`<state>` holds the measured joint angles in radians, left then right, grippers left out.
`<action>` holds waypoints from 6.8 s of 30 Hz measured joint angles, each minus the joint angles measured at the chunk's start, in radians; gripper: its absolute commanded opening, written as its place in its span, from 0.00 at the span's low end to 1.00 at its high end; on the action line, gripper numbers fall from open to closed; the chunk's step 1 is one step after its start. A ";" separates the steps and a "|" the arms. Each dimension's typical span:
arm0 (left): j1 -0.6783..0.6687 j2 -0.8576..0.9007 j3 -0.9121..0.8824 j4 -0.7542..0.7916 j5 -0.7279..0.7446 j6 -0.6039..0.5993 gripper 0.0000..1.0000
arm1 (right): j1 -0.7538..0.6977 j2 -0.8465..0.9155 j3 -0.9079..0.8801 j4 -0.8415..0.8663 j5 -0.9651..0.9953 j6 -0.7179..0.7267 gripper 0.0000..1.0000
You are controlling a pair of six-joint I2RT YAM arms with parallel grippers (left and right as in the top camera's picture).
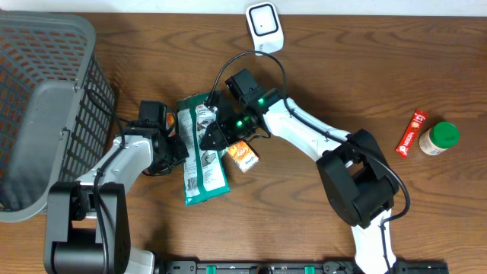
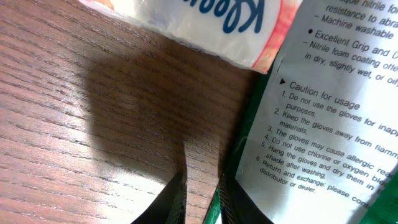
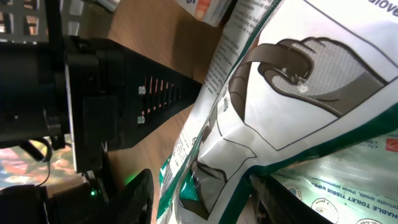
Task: Scan the item barcode
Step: 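Grasp the glove pack with both grippers and lift it, then carry the green glove pack with the right gripper up toward the scanner, then hold the glove pack against the white scanner with the right gripper, then move the glove pack right and set it down near the jar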
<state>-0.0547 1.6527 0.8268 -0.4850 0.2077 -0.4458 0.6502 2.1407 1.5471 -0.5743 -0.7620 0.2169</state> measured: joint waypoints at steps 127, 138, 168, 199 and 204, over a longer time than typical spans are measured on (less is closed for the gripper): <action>-0.001 -0.430 0.006 -0.066 -0.238 0.050 0.87 | 0.018 -0.095 0.092 0.739 1.495 -1.839 0.01; -0.001 -0.430 0.006 -0.067 -0.238 0.050 0.87 | -0.093 0.109 0.171 0.856 1.229 -1.676 0.01; -0.001 -0.430 0.006 -0.067 -0.238 0.050 0.87 | -0.097 0.412 0.473 0.638 1.092 -1.195 0.01; -0.001 -0.430 0.006 -0.068 -0.238 0.050 0.87 | -0.319 -0.289 0.081 -0.635 0.687 -0.272 0.01; -0.001 -0.430 0.006 -0.067 -0.238 0.050 0.87 | -0.470 -0.283 -0.116 -0.504 0.732 -0.266 0.09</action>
<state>-0.0555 1.2232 0.8330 -0.5522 -0.0303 -0.3954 0.1806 1.8580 1.4307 -1.0786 -0.0296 -0.0490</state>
